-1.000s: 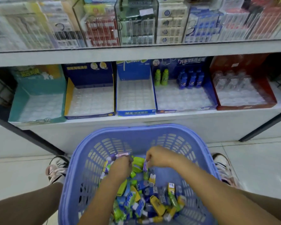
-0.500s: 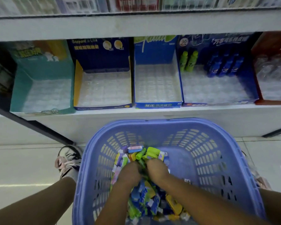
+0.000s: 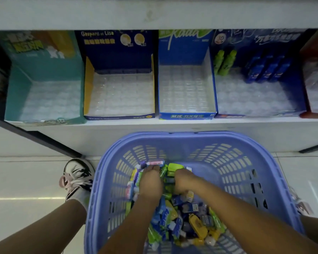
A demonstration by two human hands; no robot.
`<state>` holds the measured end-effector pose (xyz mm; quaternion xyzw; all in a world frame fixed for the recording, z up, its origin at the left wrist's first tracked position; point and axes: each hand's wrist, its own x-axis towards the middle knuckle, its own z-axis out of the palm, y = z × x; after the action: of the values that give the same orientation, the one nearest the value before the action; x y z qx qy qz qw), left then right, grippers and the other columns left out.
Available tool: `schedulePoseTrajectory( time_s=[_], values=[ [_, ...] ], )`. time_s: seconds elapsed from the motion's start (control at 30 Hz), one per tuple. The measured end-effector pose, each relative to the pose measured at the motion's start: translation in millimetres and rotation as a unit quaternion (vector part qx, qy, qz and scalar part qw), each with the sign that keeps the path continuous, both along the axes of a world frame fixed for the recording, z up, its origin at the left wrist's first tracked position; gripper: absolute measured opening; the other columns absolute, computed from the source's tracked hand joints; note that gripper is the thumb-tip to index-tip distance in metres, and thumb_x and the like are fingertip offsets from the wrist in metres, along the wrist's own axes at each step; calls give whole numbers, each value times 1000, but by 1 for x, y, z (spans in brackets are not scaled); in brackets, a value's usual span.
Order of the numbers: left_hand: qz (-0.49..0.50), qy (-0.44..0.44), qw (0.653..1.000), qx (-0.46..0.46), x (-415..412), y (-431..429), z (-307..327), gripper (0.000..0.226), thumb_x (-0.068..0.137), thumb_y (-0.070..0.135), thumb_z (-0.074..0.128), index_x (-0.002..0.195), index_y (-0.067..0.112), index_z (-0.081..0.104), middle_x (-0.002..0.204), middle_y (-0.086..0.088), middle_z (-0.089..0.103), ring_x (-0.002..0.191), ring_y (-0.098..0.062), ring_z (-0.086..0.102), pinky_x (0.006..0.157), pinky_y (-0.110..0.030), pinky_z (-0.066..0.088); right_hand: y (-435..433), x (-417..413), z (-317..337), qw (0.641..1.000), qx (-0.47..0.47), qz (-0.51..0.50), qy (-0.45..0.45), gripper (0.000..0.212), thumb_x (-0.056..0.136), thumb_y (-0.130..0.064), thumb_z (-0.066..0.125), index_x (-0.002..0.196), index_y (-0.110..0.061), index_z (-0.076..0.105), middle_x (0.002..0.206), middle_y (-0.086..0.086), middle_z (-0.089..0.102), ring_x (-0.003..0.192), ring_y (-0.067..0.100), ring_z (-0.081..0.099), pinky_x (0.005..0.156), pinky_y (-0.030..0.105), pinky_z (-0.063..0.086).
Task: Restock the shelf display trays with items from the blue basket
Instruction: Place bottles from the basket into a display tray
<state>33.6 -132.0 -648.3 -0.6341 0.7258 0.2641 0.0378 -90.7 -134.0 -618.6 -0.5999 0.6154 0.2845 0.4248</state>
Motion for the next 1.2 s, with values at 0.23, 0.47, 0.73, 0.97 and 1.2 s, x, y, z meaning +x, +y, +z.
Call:
schedulePoseTrajectory(
  time_s=[0.23, 0.47, 0.73, 0.97, 1.2],
  values=[
    [-82, -142, 986, -8, -21, 0, -18, 33, 93, 14, 41, 125, 11, 48, 122, -10, 59, 123, -28, 45, 100, -39, 34, -18, -54, 32, 946, 44, -239, -213, 21, 84, -3, 63, 100, -10, 50, 77, 5, 55, 64, 15, 58, 67, 29, 56],
    [-69, -207, 975, 46, -39, 2, -24, 26, 95, 28, 46, 114, 14, 59, 119, -7, 60, 118, -27, 48, 99, -40, 34, -10, -78, 59, 855, 11, -332, -399, 23, 89, -9, 61, 111, -11, 55, 86, 5, 60, 76, 17, 62, 82, 32, 56],
    [197, 152, 939, 238, -47, -8, 35, 15, 84, 16, 59, 71, 14, 53, 72, -1, 51, 96, -29, 63, 65, -26, 48, -8, -116, 115, 842, -60, -279, -457, 27, 84, 6, 61, 105, -11, 63, 91, 3, 61, 84, 11, 61, 78, 24, 54],
    [167, 556, 703, 410, -56, -11, 155, 21, 91, 23, 52, 76, 13, 63, 54, 1, 52, 49, -10, 52, 47, -22, 50, -7, -142, 193, 833, -147, -202, -494, 35, 74, 24, 57, 92, -6, 60, 105, 12, 66, 95, 18, 61, 78, 23, 52],
    [70, 609, 741, 274, -76, 0, 209, 23, 80, 35, 63, 82, 13, 70, 47, 6, 40, 43, -7, 41, 40, -16, 32, -2, -145, 240, 812, -235, -231, -481, 35, 80, 18, 56, 104, -7, 62, 114, 17, 62, 94, 21, 61, 85, 26, 52]
  ],
)
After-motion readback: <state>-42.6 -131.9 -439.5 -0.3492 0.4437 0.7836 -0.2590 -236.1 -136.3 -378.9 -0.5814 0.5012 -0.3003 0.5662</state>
